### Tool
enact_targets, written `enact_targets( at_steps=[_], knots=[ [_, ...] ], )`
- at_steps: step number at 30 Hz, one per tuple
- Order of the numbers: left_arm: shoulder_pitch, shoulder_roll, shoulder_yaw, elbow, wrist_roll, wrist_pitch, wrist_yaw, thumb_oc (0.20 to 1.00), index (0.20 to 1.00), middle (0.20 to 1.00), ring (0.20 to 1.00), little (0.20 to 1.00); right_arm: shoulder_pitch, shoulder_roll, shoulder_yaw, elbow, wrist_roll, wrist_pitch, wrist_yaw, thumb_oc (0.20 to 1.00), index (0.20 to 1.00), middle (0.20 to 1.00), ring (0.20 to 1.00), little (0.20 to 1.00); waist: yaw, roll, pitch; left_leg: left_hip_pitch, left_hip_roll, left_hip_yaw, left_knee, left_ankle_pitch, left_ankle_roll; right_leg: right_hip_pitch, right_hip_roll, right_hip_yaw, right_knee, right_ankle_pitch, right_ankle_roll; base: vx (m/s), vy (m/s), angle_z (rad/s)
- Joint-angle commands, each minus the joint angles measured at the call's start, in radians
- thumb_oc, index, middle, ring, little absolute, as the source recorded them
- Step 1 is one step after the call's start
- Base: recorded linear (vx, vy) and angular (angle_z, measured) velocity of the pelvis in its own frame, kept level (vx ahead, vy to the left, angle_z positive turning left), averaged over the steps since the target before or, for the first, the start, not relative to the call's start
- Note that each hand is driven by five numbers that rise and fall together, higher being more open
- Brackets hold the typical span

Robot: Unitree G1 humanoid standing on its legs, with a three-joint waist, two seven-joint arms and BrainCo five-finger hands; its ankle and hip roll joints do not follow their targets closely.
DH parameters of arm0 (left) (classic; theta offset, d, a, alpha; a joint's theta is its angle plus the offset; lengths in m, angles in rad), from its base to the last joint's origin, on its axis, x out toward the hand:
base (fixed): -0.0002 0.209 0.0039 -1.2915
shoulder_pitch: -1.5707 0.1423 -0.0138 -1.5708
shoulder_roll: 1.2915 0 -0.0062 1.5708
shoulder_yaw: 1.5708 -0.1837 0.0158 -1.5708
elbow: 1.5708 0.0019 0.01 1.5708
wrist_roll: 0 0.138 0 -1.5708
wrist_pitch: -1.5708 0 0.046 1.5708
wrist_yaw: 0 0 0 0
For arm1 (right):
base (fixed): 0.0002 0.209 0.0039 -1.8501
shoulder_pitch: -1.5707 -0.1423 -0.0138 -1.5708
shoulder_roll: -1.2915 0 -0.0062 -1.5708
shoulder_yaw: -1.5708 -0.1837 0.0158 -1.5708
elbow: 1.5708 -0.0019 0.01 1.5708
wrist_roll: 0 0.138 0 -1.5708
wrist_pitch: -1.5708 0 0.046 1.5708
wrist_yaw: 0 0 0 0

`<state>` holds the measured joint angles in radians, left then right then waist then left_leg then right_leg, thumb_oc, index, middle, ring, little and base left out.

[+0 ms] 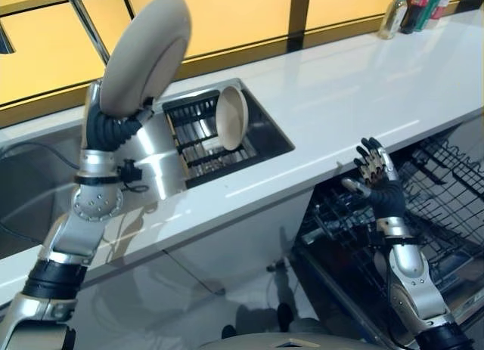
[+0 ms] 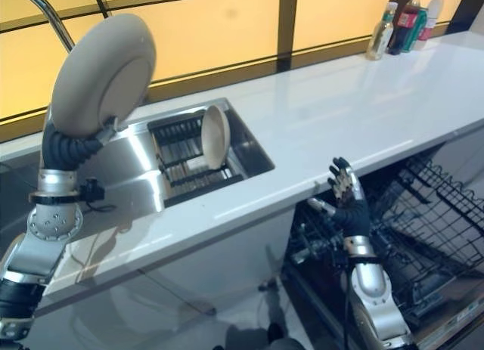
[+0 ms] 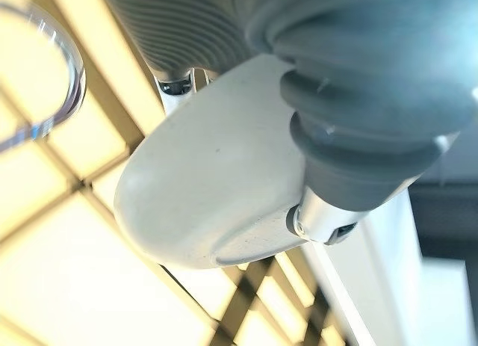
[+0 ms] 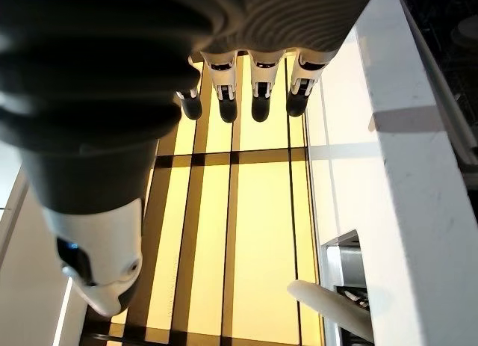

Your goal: Pick up plates and place into dishwasher.

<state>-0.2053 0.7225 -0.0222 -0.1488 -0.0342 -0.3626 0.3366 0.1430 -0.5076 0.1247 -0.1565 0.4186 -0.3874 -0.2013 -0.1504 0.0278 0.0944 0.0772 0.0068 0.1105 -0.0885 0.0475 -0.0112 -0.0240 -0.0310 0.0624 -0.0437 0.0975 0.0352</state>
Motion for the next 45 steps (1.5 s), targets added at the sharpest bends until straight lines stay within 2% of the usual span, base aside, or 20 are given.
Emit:
enact_targets(
  at_steps=[1, 2, 8, 11, 14, 17, 20, 23, 25, 31, 37, 41, 45],
  knots=[
    [-0.039, -0.03, 0.021, -0.057, -0.155, -0.086, -0.095, 0.2, 0.2, 0.2, 0.2, 0.2, -0.04, 0.009, -0.039, -0.104, -0.043, -0.078, -0.017, 1.0, 1.0, 1.0, 1.0, 1.0, 0.0, -0.02, -0.044, -0.009, -0.008, -0.005, 0.001, -0.057, 0.027, 0.009, -0.034, -0.004, 0.088, -0.096, 0.083, -0.06, -0.004, -0.02],
    [-0.049, -0.044, -0.002, -0.073, -0.178, -0.092, -0.131, 0.2, 0.2, 0.2, 0.2, 0.2, -0.054, 0.006, -0.048, -0.097, -0.055, -0.083, -0.035, 1.0, 1.0, 1.0, 1.0, 1.0, -0.001, -0.021, -0.045, -0.008, -0.007, -0.003, 0.001, -0.057, 0.027, 0.01, -0.033, -0.004, 0.088, -0.094, 0.082, -0.04, -0.006, -0.01],
    [-0.126, -0.119, -0.13, -0.105, -0.376, -0.021, -0.269, 0.2, 0.2, 0.2, 0.2, 0.2, -0.13, -0.015, -0.073, -0.053, -0.07, -0.093, -0.074, 1.0, 1.0, 1.0, 1.0, 1.0, -0.004, -0.023, -0.049, -0.006, -0.007, -0.001, 0.001, -0.058, 0.027, 0.017, -0.035, -0.013, 0.083, -0.085, 0.083, -0.04, -0.011, -0.02],
    [-0.167, -0.179, -0.205, -0.107, -0.469, 0.021, -0.324, 0.2, 0.2, 0.2, 0.2, 0.2, -0.172, -0.029, -0.074, -0.043, -0.01, -0.091, -0.048, 1.0, 1.0, 1.0, 1.0, 1.0, -0.008, -0.023, -0.051, -0.005, -0.005, 0.004, 0.001, -0.059, 0.028, 0.017, -0.036, -0.013, 0.079, -0.079, 0.084, -0.03, -0.015, -0.13],
    [-0.209, -0.238, -0.275, -0.113, -0.601, 0.058, -0.393, 0.2, 0.2, 0.2, 0.2, 0.2, -0.216, -0.018, -0.069, -0.027, 0.155, -0.085, 0.055, 1.0, 1.0, 1.0, 1.0, 1.0, -0.011, -0.025, -0.054, -0.004, -0.005, 0.009, 0.001, -0.06, 0.029, 0.016, -0.036, -0.01, 0.079, -0.075, 0.084, -0.04, -0.02, -0.03],
    [-0.242, -0.309, -0.335, -0.113, -0.714, 0.102, -0.451, 0.2, 0.2, 0.2, 0.2, 0.2, -0.258, 0.018, -0.039, -0.013, 0.222, -0.085, 0.114, 1.0, 1.0, 1.0, 1.0, 1.0, -0.017, -0.025, -0.056, -0.004, -0.003, 0.016, 0.001, -0.06, 0.032, 0.013, -0.035, -0.007, 0.084, -0.073, 0.084, -0.02, -0.01, -0.02],
    [-0.251, -0.366, -0.391, -0.121, -0.792, 0.136, -0.495, 0.2, 0.2, 0.2, 0.2, 0.2, -0.268, 0.055, -0.012, -0.032, 0.331, -0.043, 0.197, 1.0, 1.0, 1.0, 1.0, 1.0, -0.028, -0.024, -0.061, -0.002, -0.001, 0.028, 0.001, -0.061, 0.037, 0.007, -0.032, 0.001, 0.091, -0.074, 0.083, -0.01, -0.004, -0.02],
    [-0.246, -0.402, -0.43, -0.099, -0.824, 0.171, -0.545, 0.2, 0.2, 0.2, 0.2, 0.2, -0.274, 0.088, 0.002, -0.029, 0.468, 0.031, 0.328, 1.0, 1.0, 1.0, 1.0, 1.0, -0.037, -0.024, -0.067, 0.001, 0.0, 0.042, 0.001, -0.065, 0.041, 0.004, -0.03, 0.008, 0.093, -0.074, 0.082, -0.02, -0.005, -0.09],
    [-0.238, -0.412, -0.445, -0.085, -0.845, 0.178, -0.594, 0.2, 0.2, 0.2, 0.2, 0.2, -0.274, 0.092, 0.012, -0.031, 0.488, 0.068, 0.365, 1.0, 1.0, 1.0, 1.0, 1.0, -0.041, -0.025, -0.071, 0.002, 0.001, 0.046, 0.001, -0.067, 0.042, 0.003, -0.029, 0.013, 0.092, -0.073, 0.081, -0.01, -0.006, -0.15],
    [-0.216, -0.42, -0.464, -0.054, -0.926, 0.194, -0.694, 0.2, 0.2, 0.2, 0.2, 0.2, -0.285, 0.077, 0.007, -0.003, 0.502, 0.108, 0.364, 1.0, 1.0, 1.0, 1.0, 1.0, -0.049, -0.028, -0.085, 0.004, 0.003, 0.06, 0.001, -0.071, 0.043, 0.004, -0.029, 0.026, 0.082, -0.064, 0.082, 0.0, -0.003, -0.04],
    [-0.201, -0.408, -0.46, -0.045, -0.883, 0.176, -0.669, 0.2, 0.2, 0.2, 0.2, 0.2, -0.286, 0.082, 0.004, -0.004, 0.496, 0.146, 0.322, 1.0, 1.0, 1.0, 1.0, 1.0, -0.053, -0.027, -0.083, 0.006, 0.005, 0.066, 0.001, -0.071, 0.046, 0.001, -0.027, 0.034, 0.083, -0.059, 0.082, -0.01, 0.0, -0.06],
    [-0.18, -0.401, -0.447, -0.04, -0.841, 0.19, -0.646, 0.2, 0.2, 0.2, 0.2, 0.2, -0.292, 0.088, 0.014, -0.036, 0.546, 0.167, 0.353, 1.0, 1.0, 1.0, 1.0, 1.0, -0.044, -0.027, -0.081, 0.005, 0.004, 0.059, 0.001, -0.07, 0.048, 0.001, -0.029, 0.03, 0.081, -0.056, 0.082, 0.0, -0.003, -0.03],
    [-0.169, -0.39, -0.443, -0.014, -0.788, 0.169, -0.604, 0.2, 0.2, 0.2, 0.2, 0.2, -0.317, 0.092, 0.02, -0.051, 0.573, 0.172, 0.393, 1.0, 1.0, 1.0, 1.0, 1.0, -0.031, -0.029, -0.082, 0.003, 0.003, 0.048, 0.001, -0.069, 0.047, 0.005, -0.032, 0.021, 0.076, -0.056, 0.082, 0.0, 0.0, 0.0]
  ],
)
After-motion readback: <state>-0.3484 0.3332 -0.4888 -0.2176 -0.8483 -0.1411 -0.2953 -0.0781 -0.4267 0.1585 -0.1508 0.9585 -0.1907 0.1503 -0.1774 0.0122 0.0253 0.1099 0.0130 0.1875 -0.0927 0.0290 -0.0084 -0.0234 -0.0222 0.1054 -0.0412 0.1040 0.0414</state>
